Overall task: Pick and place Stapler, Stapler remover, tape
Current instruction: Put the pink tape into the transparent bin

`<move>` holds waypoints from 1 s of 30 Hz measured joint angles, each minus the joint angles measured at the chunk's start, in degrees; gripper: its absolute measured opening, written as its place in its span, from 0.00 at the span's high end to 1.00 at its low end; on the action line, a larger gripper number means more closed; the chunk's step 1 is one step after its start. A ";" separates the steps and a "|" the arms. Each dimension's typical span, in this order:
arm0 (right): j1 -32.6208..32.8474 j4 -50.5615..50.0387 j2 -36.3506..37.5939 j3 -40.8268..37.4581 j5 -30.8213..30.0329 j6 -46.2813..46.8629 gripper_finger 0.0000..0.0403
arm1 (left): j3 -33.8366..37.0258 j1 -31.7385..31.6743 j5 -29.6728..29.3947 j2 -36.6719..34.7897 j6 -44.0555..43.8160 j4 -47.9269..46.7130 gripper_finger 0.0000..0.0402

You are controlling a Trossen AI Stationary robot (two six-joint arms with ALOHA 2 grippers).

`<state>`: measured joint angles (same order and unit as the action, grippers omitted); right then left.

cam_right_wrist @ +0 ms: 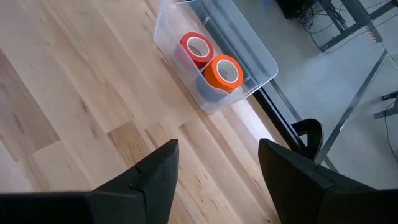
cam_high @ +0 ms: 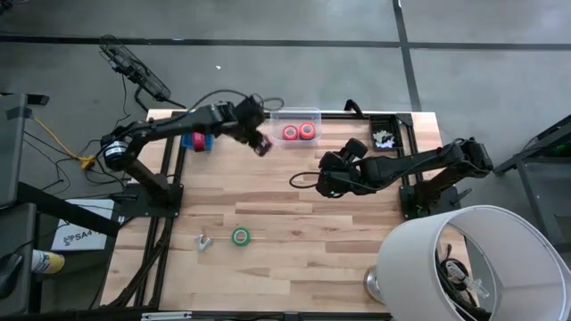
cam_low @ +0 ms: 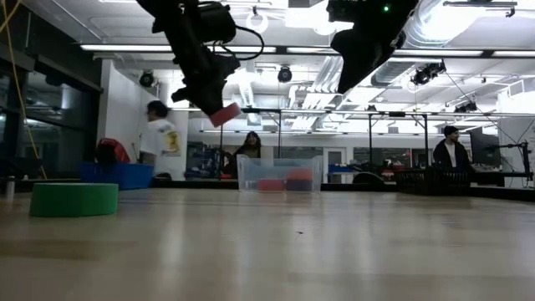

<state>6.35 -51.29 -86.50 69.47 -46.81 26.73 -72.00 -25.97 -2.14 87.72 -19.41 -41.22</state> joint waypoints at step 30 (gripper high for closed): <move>-3.41 -0.57 0.00 0.00 5.40 11.50 0.48 | -40.89 -7.41 -4.82 37.35 9.78 -11.23 0.91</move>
<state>2.94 -51.86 -86.50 69.47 -41.41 38.22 -112.89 -33.39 -6.95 125.07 -9.63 -52.45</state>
